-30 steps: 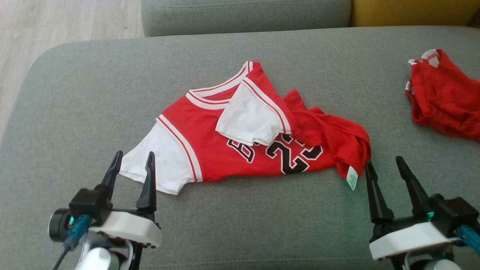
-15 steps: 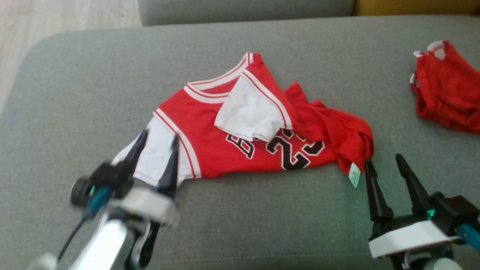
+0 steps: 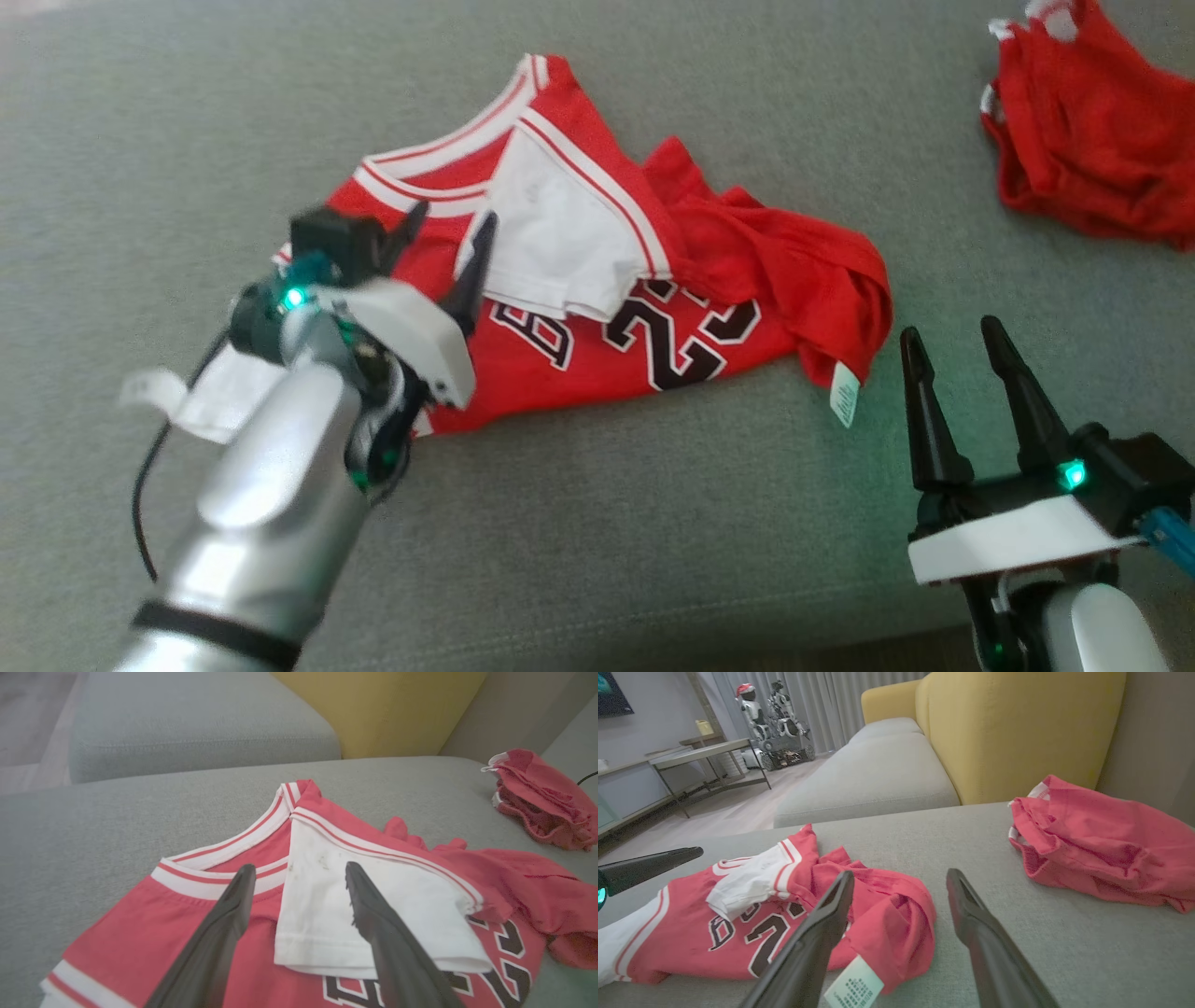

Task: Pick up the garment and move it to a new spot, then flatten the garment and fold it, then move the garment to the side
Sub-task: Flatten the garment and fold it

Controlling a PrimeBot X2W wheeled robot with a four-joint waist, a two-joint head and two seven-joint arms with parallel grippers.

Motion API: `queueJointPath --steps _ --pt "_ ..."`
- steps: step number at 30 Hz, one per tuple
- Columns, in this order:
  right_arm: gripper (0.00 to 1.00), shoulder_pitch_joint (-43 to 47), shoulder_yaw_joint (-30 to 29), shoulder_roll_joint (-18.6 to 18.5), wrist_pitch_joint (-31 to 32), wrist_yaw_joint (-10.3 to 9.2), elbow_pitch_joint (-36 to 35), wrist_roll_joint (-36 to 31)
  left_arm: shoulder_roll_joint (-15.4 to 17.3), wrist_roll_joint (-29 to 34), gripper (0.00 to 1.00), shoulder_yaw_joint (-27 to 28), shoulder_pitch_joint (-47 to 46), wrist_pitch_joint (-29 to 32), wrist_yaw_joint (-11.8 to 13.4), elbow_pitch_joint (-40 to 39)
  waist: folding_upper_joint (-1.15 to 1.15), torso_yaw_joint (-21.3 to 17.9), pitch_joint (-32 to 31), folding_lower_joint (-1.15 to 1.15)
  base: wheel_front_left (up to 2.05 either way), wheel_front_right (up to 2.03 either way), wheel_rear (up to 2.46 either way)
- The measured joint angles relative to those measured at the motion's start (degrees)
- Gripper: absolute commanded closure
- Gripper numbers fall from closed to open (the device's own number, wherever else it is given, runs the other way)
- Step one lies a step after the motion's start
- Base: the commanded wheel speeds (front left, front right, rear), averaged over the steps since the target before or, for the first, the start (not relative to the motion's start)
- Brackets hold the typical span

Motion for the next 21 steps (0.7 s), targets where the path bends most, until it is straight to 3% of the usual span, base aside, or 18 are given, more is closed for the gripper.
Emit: queueJointPath --steps 9,15,16,17,21 --pt "0.00 -2.20 0.20 0.00 -1.52 0.00 1.89 1.10 -1.18 -1.54 0.00 -0.68 -8.27 0.00 -5.53 14.67 0.00 -3.09 3.20 0.01 0.00 0.00 0.00" --pt "0.00 -2.20 0.23 0.00 -1.80 0.00 2.30 1.52 -2.20 -1.78 0.00 -2.58 -9.07 -1.31 -6.82 18.72 0.00 -3.17 3.22 0.00 0.00 0.00 0.00" --pt "0.00 -2.20 0.22 0.00 -1.94 0.00 2.34 1.52 -2.24 -1.78 0.67 -3.32 -9.37 -1.72 -7.17 19.04 0.00 -3.12 3.19 0.00 0.00 0.00 0.00" --pt "0.00 -2.20 0.22 0.00 -1.98 0.00 2.44 1.52 -2.27 -1.77 1.00 -3.67 -9.65 -2.15 -7.30 19.14 0.00 -3.04 3.16 0.00 0.00 0.00 0.00" --pt "0.00 -2.19 0.00 0.00 -2.22 0.00 2.68 1.59 -2.22 -1.67 1.00 -4.70 -10.53 -4.68 -7.53 19.01 0.00 -2.61 2.95 0.00 0.00 0.00 0.00"
